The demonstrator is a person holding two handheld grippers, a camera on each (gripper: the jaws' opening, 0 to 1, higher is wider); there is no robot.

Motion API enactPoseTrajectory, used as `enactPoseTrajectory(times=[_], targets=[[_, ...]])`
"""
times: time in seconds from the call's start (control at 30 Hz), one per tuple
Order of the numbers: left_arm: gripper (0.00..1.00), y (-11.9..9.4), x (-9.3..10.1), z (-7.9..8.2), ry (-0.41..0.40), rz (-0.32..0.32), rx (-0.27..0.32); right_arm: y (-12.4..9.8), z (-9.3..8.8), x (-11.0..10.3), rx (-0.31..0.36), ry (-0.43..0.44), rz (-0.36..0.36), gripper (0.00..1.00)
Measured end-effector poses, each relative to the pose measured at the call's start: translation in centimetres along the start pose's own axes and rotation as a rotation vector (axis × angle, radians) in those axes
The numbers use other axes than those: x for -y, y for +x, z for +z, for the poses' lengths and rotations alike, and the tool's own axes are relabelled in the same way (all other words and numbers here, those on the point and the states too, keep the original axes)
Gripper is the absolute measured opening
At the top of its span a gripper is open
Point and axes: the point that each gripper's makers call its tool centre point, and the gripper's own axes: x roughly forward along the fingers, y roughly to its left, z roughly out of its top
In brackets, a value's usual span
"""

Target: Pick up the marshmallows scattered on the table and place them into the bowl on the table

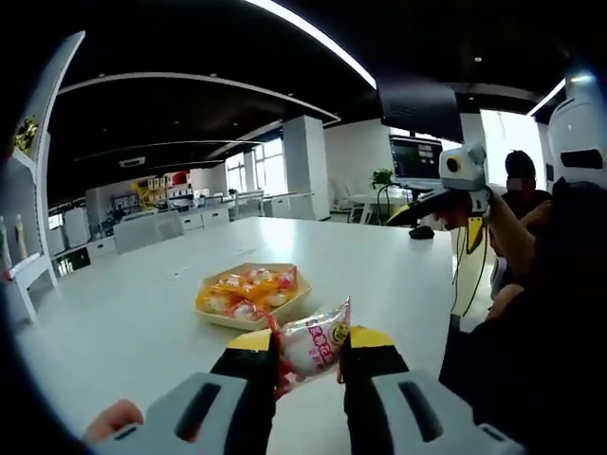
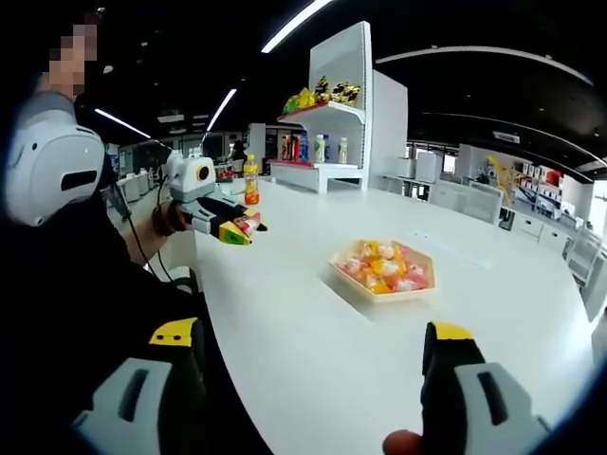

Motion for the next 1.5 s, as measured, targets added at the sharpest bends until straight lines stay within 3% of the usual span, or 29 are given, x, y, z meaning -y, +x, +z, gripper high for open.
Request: enactPoseTrajectory(times=[0.57, 0.93, 1.27, 1.5], targets=[[0.26, 0.2, 0.4, -0.2, 0.008, -0.008, -0.012, -0.2, -0.2, 0.2, -0.003, 0.001, -0.002, 0.92], [0.26, 0.5, -0.4, 0.2, 0.033, 0.012, -0.004, -0.1, -0.3, 0.1, -0.008, -0.001, -0.002, 0.91], [0.26, 2.4, -2.8, 1.1, 0.055, 0.047, 0.013, 0.0, -0.4, -0.1, -0.011, 0.000, 0.005, 0.91], [0.26, 4.7, -6.0, 1.7, 0.042, 0.065, 0.037, 0.0, -0.4, 0.0, -0.009, 0.004, 0.004, 0.91]])
